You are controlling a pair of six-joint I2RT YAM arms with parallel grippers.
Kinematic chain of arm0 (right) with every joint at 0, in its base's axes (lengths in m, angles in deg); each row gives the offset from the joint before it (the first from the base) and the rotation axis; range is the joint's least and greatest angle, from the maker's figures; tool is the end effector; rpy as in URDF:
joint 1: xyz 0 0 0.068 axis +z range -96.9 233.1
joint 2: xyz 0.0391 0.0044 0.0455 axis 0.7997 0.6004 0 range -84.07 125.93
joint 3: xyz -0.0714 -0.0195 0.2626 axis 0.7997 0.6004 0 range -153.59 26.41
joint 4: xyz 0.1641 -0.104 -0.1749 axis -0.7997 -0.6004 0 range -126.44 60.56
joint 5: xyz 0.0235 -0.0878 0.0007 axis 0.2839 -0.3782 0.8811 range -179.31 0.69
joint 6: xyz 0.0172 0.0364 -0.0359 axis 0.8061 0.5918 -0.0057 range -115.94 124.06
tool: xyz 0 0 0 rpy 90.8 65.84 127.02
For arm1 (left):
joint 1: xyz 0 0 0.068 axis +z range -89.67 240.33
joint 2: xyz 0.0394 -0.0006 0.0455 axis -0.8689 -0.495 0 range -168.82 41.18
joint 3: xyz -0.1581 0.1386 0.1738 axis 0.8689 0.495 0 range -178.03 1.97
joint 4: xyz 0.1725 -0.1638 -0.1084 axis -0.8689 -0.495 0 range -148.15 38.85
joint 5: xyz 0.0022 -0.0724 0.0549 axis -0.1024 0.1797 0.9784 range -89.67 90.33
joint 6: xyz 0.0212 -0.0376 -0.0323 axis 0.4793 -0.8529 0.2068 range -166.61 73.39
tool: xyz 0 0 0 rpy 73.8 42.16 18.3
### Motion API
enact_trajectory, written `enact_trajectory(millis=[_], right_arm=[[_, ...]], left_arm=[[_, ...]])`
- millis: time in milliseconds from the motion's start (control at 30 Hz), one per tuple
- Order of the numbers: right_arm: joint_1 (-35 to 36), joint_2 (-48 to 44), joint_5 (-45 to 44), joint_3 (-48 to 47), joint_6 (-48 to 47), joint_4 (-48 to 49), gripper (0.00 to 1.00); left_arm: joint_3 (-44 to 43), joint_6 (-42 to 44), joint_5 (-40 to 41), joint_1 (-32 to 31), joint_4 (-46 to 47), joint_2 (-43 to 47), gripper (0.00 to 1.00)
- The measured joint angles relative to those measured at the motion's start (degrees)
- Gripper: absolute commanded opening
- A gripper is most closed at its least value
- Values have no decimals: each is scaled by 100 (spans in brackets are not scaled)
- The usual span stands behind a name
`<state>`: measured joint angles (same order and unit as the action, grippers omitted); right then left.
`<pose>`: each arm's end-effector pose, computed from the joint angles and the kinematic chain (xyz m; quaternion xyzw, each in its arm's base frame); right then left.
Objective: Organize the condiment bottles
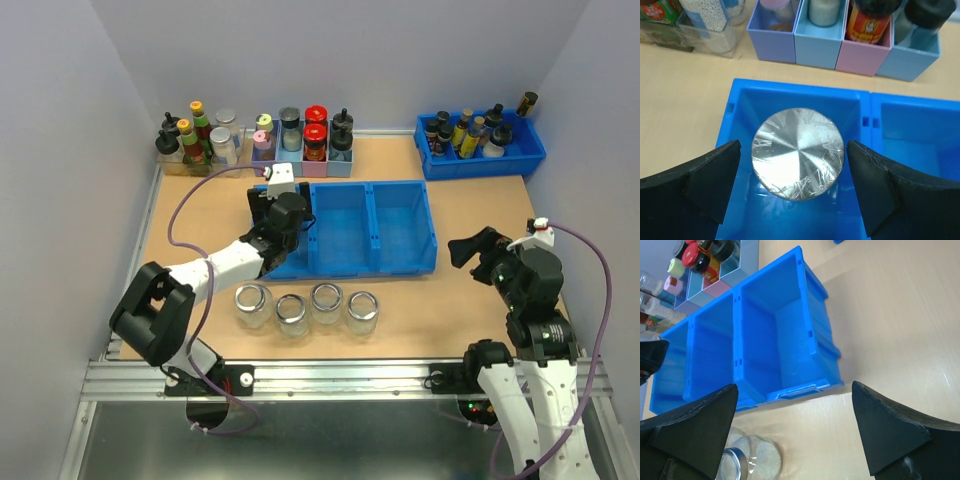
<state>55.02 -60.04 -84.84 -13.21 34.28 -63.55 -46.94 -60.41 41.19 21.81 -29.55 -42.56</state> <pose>0.1023 0.0062 0.3098 0.1762 0.7920 0.1920 0.5521 0.2686 -0.1840 0.2621 -0.0545 0.7639 -0.0109 0.6429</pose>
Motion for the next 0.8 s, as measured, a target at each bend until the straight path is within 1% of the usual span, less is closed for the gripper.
enact_trajectory(millis=[133,233,300,333,400,433,467,500,800], right_arm=[[0,-7,9,0,0,-2,100],[0,-13,9,0,0,-2,100],[0,-17,9,0,0,-2,100],[0,-24,9,0,0,-2,100],[0,-37,9,0,0,-2,100],[0,-42,9,0,0,0,100],[0,-42,9,0,0,-2,100],[0,-39,9,0,0,-2,100],[0,-44,9,0,0,-2,100]], left_arm=[[-11,205,-81,2,-9,-258,98],[-105,313,-114,2,-2,-332,93],[-151,348,-116,17,15,-354,77],[-157,367,-109,42,39,-367,59],[-164,382,-120,83,127,-420,37],[-195,385,-122,116,175,-468,28],[-229,396,-120,151,208,-522,10],[-278,396,-122,186,267,-588,0],[-367,463,103,227,444,-763,0]])
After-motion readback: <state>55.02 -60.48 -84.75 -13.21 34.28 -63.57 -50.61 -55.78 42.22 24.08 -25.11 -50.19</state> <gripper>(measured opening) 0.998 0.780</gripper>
